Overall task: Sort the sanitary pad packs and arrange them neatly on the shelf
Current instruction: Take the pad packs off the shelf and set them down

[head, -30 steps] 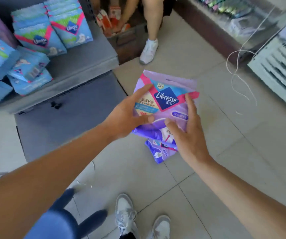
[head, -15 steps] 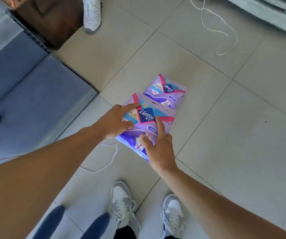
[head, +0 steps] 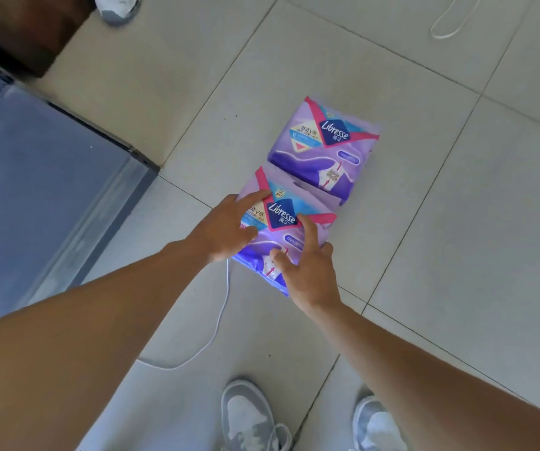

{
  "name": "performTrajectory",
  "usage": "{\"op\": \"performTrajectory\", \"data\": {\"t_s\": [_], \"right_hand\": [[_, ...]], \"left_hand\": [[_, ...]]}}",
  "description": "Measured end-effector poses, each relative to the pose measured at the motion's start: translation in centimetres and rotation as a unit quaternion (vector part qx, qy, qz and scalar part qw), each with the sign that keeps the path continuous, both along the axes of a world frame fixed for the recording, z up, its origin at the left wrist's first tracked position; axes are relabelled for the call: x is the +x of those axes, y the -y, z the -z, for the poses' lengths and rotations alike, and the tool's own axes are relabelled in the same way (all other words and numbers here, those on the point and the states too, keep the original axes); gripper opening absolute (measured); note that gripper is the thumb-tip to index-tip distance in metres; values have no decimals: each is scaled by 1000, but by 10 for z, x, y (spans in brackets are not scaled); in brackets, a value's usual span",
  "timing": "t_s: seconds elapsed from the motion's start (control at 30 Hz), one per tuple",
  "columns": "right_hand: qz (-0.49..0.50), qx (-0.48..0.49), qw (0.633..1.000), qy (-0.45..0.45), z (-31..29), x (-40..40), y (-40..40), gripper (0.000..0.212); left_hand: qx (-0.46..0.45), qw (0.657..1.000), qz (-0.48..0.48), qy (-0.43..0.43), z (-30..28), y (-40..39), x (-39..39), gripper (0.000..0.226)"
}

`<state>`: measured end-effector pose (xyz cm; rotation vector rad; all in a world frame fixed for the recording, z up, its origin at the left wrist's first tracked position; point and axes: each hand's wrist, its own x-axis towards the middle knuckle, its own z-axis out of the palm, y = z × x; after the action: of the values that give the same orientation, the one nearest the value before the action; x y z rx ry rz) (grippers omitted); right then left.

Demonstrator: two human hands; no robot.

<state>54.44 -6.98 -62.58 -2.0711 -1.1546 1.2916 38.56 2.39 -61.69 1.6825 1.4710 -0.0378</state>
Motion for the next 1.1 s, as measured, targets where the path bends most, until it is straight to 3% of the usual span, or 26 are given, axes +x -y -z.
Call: {"op": "performTrajectory", "data": {"t_s": [0.27,0.5,0.83,1.1], "right_hand": [[-15,-7,1000,14,17,4,-7,71],[-60,-31,997,41,-6,13,-3,76],[-163,14,982,95,-99,27,-6,74],[-310,59,937,151,-207,4,-35,63]], "left_hand": [[1,1000,10,-23,12,-9,4,71],[0,997,7,-83,-13,3,11,77],[-13,982,-178,-63,-112,36,21,83],[59,938,-306,-150,-216,57,-24,81]]}}
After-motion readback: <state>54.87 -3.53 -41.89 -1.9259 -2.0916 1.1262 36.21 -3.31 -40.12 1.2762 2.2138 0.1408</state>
